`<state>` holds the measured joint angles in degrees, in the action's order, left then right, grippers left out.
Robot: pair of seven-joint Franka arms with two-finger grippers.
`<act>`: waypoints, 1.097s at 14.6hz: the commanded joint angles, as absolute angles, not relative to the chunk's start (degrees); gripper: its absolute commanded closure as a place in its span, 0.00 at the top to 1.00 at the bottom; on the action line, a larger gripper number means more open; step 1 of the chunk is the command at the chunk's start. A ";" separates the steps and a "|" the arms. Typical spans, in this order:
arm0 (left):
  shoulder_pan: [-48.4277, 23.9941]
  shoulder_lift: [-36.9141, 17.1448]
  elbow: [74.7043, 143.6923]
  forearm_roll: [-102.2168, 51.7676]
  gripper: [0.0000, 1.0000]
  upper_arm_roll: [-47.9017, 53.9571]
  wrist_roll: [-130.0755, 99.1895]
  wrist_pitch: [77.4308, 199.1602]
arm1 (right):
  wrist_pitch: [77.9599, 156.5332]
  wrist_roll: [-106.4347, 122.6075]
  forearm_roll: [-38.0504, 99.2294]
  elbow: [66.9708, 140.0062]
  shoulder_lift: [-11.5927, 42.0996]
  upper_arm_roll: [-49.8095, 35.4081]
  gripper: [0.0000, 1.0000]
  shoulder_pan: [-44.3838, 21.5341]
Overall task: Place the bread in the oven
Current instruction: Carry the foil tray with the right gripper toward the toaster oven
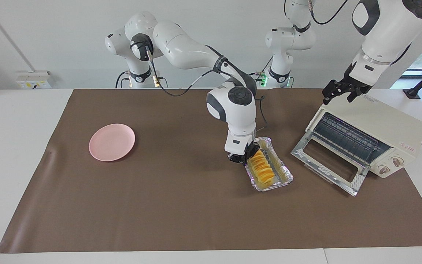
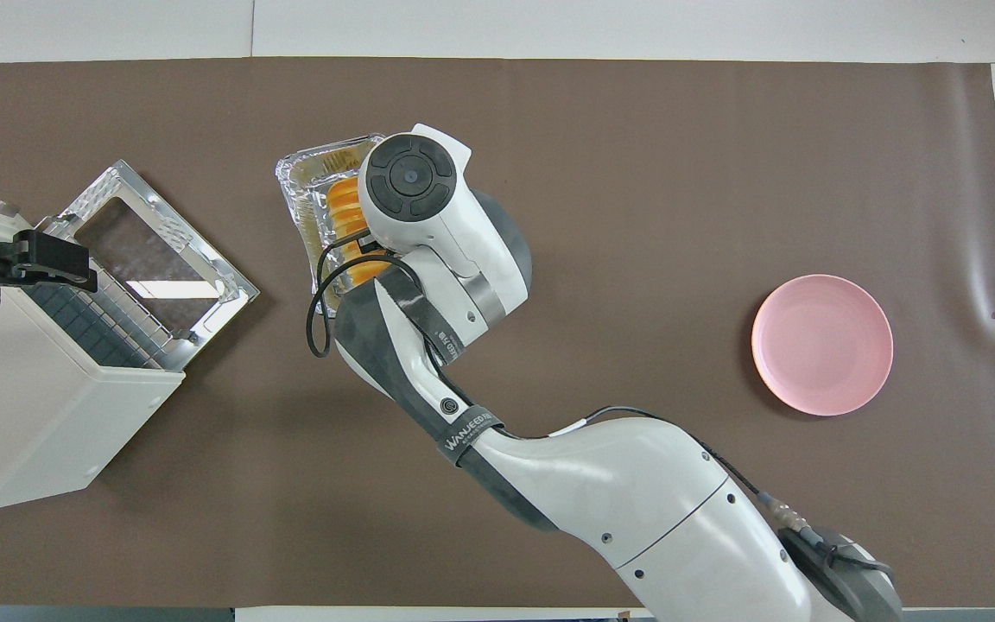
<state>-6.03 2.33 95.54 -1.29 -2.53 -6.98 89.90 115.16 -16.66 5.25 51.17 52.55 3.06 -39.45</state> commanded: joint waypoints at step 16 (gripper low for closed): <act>-6.15 2.81 96.59 -0.79 1.00 -2.64 -7.82 91.67 | 118.83 -21.27 2.64 49.39 55.11 6.33 0.30 -43.77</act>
